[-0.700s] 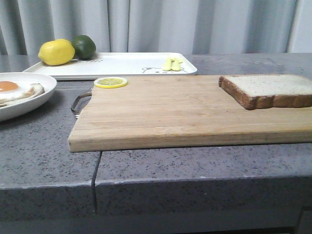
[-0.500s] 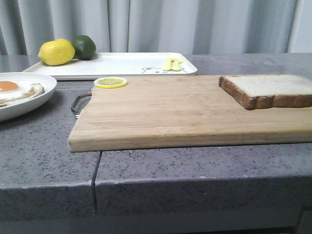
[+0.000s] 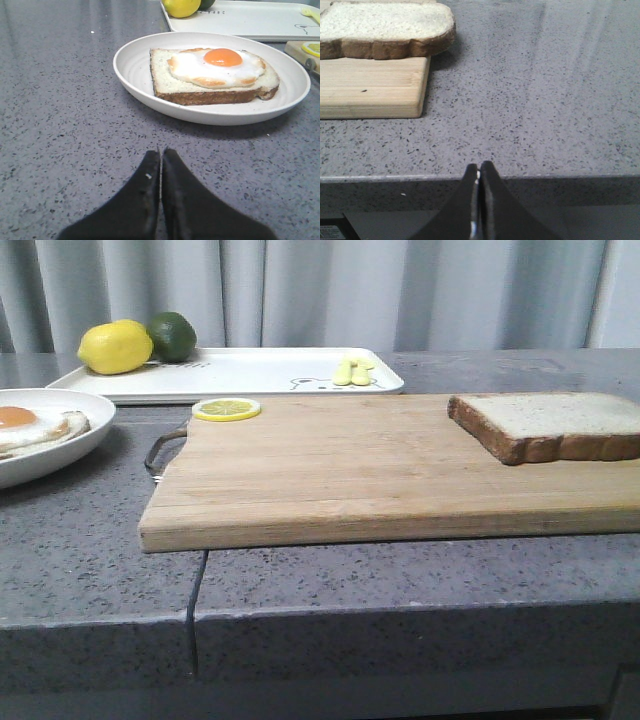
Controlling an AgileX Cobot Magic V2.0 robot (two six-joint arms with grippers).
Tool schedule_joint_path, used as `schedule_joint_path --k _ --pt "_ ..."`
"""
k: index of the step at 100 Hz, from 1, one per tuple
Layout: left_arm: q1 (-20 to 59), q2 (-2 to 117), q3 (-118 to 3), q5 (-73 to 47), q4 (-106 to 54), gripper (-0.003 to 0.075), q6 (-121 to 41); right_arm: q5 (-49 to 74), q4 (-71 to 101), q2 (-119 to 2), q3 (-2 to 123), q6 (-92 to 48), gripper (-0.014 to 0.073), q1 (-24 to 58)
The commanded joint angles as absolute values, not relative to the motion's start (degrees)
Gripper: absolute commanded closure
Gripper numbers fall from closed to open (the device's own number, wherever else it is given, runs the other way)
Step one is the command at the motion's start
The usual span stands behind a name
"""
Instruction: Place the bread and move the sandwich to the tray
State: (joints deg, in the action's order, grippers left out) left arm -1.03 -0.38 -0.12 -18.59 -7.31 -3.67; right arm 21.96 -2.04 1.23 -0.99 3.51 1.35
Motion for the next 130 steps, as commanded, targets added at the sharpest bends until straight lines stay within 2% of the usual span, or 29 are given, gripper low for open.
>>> schedule_joint_path --k 1,18,47,76,84,93,108,130 --pt "-1.0 -2.1 0.8 -13.3 -6.6 0.074 -3.5 18.2 -2.5 1.8 -1.6 3.2 0.0655 1.3" --pt "-1.0 -2.1 0.8 -7.7 -6.6 0.074 -3.5 14.0 -1.7 1.8 -1.6 3.2 0.0655 1.3" --pt "-1.0 -2.1 0.8 6.3 -6.6 0.074 -3.5 -8.3 -1.5 1.8 -1.6 3.2 0.0655 1.3" --pt "-1.1 -2.1 0.8 21.9 -6.6 0.074 -3.5 -9.6 -1.6 1.8 -1.6 3.1 0.0655 1.2" --pt "-1.1 -2.1 0.8 22.1 -6.6 0.074 -3.5 -9.7 -1.6 1.8 -1.6 3.1 0.0655 1.2" --pt "-1.1 -2.1 0.7 21.9 -6.6 0.074 -3.5 -8.3 -1.5 1.7 -0.9 3.2 0.0655 1.2" --pt "-1.1 -1.9 -2.3 19.6 -6.6 0.074 -3.5 2.2 -1.1 -0.6 5.1 3.3 0.0655 1.2" --pt "-1.1 2.5 -11.4 0.6 -6.6 0.074 -3.5 20.9 6.7 -10.9 16.9 4.8 0.0655 1.2"
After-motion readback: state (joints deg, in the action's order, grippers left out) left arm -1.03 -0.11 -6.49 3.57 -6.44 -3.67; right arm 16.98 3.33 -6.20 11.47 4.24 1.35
